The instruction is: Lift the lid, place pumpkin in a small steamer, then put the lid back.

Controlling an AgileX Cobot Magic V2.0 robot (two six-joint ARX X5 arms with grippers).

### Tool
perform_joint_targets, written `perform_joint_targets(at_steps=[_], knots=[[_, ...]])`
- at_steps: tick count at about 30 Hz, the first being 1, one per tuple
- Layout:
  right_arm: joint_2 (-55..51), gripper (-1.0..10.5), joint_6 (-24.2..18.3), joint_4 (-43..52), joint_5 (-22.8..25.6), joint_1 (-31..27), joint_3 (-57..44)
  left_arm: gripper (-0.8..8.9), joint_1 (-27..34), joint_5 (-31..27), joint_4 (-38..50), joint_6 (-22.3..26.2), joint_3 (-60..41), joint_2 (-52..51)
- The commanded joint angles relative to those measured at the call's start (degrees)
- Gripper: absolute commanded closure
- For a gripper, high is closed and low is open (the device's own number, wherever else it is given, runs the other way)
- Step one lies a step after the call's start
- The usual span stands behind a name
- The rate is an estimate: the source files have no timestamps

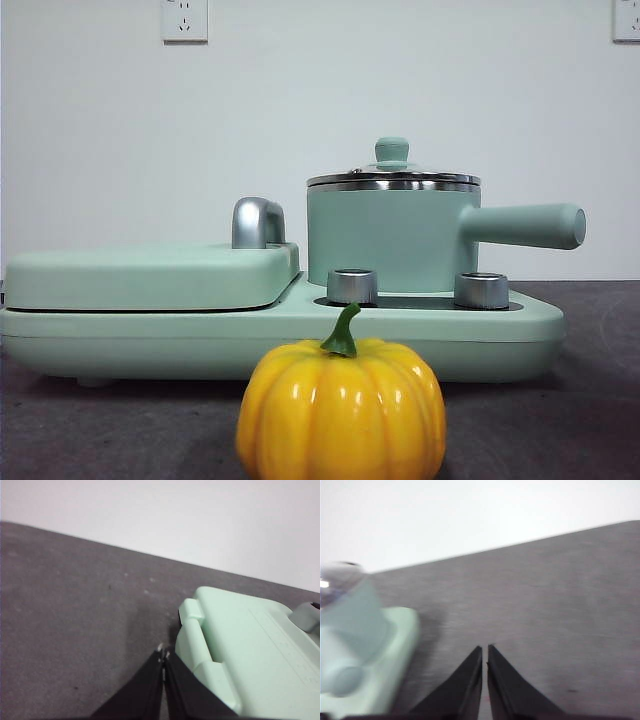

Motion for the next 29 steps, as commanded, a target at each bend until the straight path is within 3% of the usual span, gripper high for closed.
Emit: perform_joint_targets(at_steps=[1, 8, 15, 22, 29], knots=[[0.02, 9.3, 6.84, 0.48, -1.7, -0.09, 2.43, 8.05, -0.52, -0.17, 0.17, -2.45, 3.67, 2.01], [2.29, 9.3, 11.61, -2.47, -5.53, -0.04, 12.39, 8.05, -2.25, 2.89, -2.01, -4.04, 13.29, 11.72], [11.41, 9.3, 11.52, -10.91, -18.51, -0.07, 27.1, 8.05, -4.5, 12.26, -6.21, -3.52, 27.04, 25.49], [22.47, 9.3, 4.85, -22.18, -31.71, -0.07, 41.0, 8.05, -7.04, 24.41, -14.16, -1.79, 39.93, 36.59], [29.73, 9.3, -0.92, -29.35, -39.54, -0.04, 49.44, 8.03, -9.73, 31.82, -17.14, -1.84, 44.98, 40.81]])
